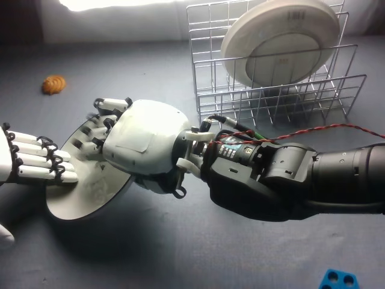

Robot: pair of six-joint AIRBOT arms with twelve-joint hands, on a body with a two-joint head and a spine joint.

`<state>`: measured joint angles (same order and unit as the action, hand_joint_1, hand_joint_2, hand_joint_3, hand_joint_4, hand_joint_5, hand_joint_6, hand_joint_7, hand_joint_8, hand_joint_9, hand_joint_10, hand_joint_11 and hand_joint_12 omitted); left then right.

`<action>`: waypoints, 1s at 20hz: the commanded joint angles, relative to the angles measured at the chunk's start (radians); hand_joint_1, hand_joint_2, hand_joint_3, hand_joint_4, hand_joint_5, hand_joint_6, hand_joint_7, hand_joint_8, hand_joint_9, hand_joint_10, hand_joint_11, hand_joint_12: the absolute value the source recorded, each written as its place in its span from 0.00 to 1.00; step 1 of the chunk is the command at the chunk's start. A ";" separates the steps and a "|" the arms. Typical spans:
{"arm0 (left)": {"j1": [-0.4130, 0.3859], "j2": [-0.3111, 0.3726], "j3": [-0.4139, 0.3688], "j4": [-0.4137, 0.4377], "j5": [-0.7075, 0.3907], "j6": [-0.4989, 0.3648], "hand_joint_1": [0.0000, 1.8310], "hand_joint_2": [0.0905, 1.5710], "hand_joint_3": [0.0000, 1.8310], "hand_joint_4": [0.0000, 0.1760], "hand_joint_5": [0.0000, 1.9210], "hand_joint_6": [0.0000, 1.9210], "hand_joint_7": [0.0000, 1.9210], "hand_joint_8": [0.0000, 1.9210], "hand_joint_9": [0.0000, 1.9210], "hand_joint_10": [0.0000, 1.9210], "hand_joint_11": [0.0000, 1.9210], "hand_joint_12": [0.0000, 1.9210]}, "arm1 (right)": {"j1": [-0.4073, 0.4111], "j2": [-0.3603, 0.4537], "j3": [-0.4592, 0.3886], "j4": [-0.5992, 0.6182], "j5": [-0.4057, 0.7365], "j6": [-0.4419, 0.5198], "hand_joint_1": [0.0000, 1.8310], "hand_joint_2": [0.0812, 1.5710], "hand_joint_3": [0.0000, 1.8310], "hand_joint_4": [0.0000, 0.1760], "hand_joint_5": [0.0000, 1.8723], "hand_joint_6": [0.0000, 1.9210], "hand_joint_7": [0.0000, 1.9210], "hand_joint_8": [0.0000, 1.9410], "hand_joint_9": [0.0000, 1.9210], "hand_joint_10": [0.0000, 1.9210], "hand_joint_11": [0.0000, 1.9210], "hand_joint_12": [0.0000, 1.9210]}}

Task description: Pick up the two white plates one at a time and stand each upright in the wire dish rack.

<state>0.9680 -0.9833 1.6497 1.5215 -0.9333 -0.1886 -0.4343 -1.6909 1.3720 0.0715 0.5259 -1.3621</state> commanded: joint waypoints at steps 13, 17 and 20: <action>-0.122 -0.017 0.006 0.066 -0.017 -0.055 0.00 0.69 0.00 0.00 0.03 0.00 0.04 0.00 0.04 0.00 0.00 0.13 | -0.004 0.033 -0.023 0.018 0.130 0.003 0.75 0.71 0.00 0.00 0.47 0.58 0.47 0.54 0.46 0.64 0.32 0.69; -0.221 0.005 -0.001 0.049 -0.061 -0.092 0.00 0.69 0.00 0.00 0.03 0.00 0.04 0.00 0.03 0.00 0.00 0.11 | -0.002 0.095 -0.110 0.019 0.127 -0.003 0.75 0.71 0.00 0.00 0.47 0.58 0.48 0.54 0.46 0.63 0.32 0.68; -0.299 0.030 -0.019 0.049 -0.078 -0.102 0.00 0.69 0.00 0.00 0.03 0.00 0.03 0.00 0.03 0.00 0.00 0.10 | 0.008 0.150 -0.184 0.023 0.128 -0.007 0.75 0.70 0.00 0.00 0.48 0.57 0.48 0.52 0.49 0.62 0.34 0.67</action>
<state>0.6632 -0.9543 1.6318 1.6196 -0.9855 -0.2874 -0.4351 -1.5314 1.1805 0.1127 0.5476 -1.3705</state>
